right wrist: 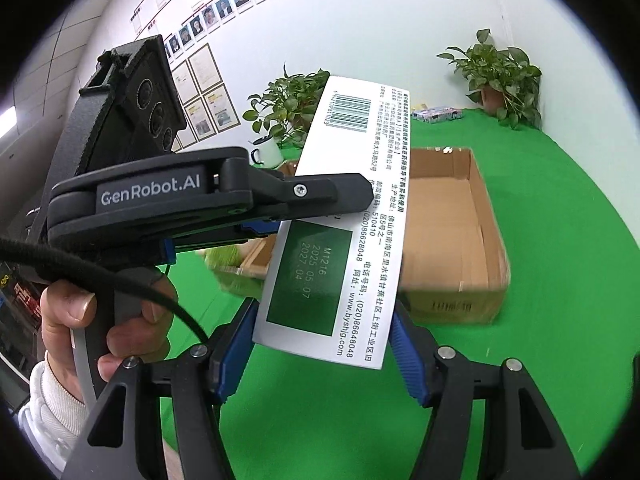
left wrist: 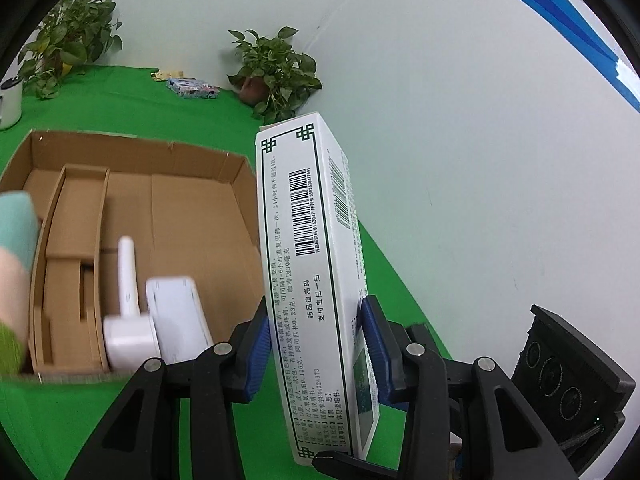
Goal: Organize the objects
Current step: 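Lift the medicine box with the right tool and carry it over the box, then lower the medicine box beside the white device and open the right tool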
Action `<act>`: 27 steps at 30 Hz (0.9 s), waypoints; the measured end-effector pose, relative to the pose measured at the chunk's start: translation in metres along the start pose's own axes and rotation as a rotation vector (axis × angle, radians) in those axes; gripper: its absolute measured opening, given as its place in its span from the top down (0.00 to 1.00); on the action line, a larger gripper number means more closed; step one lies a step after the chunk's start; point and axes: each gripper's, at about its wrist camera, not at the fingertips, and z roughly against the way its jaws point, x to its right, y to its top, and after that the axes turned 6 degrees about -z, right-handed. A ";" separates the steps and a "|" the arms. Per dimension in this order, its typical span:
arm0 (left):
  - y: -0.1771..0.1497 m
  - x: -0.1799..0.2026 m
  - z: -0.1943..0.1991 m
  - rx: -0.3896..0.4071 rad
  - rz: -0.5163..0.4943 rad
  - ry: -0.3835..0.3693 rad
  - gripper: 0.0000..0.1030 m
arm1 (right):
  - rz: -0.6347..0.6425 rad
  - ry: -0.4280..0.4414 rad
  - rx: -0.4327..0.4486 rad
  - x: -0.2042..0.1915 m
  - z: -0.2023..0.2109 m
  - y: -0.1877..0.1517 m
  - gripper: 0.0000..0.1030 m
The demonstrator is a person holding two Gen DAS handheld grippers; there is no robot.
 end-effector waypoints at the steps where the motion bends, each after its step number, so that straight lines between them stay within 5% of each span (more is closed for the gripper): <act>1: 0.013 -0.002 -0.003 -0.001 0.002 0.004 0.61 | 0.007 -0.004 -0.008 0.002 -0.003 0.009 0.39; 6: 0.062 -0.011 -0.027 -0.023 0.003 0.054 0.62 | 0.015 0.009 -0.087 0.023 -0.036 0.063 0.39; 12: 0.083 -0.041 -0.072 -0.106 0.048 0.080 0.62 | -0.005 0.009 -0.200 0.048 -0.075 0.078 0.39; 27: 0.046 -0.114 -0.172 -0.291 0.165 0.043 0.62 | -0.096 -0.022 -0.464 0.111 -0.156 0.049 0.40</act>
